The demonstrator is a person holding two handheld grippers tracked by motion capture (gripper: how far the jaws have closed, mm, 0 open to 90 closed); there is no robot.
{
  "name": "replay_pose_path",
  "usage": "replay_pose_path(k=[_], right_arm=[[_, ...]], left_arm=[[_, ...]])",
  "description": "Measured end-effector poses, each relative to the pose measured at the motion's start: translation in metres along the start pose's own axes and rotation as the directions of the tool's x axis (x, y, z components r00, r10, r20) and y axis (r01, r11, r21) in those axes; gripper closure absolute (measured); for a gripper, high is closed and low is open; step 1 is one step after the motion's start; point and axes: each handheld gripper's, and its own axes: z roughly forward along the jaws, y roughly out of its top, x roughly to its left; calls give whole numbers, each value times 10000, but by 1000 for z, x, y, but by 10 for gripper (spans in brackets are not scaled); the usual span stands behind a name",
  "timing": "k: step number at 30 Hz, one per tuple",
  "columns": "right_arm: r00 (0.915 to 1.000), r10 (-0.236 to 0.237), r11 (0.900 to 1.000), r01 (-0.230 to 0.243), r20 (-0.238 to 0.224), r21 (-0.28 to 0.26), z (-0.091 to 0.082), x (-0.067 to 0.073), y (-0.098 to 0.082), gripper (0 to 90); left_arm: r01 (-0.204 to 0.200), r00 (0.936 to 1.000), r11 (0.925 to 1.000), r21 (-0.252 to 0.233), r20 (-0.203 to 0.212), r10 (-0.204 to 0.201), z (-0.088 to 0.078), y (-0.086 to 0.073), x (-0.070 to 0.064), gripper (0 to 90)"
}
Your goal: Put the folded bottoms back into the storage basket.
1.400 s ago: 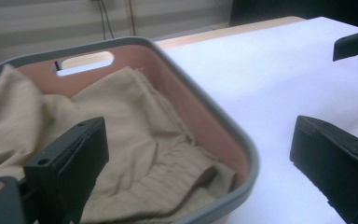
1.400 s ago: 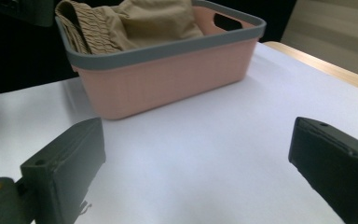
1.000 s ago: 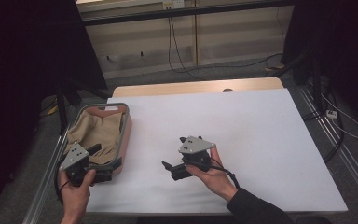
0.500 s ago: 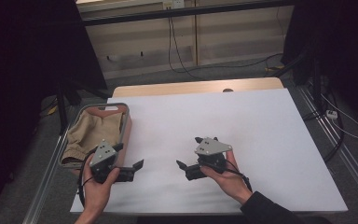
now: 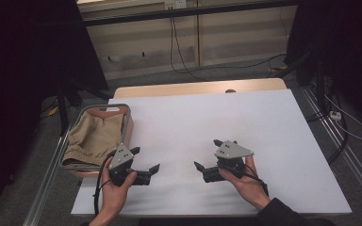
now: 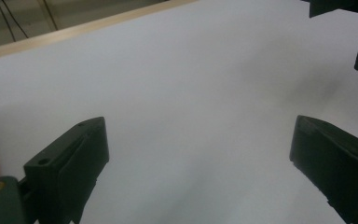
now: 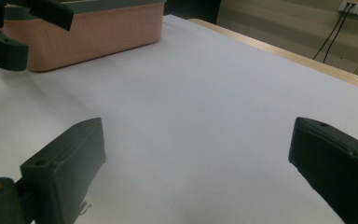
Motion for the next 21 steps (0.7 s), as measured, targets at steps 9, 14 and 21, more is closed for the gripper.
replay_pose_path(k=[9, 14, 21], right_arm=[[9976, 295, 9996, -295, 623, -2, -25, -12, -16, 34], [9934, 500, 9987, -505, 1030, 19, -39, -18, -23, 34], [9819, 854, 9963, -855, 1690, -67, -60, -29, -37, 28]], left_arm=[[63, 10000, 9998, -201, -53, -64, -2, -10, -2, 46], [228, 9997, 9991, -349, 32, -227, -3, -12, -1, 45], [178, 9998, 9995, -265, -53, -180, -6, -15, -1, 44]])
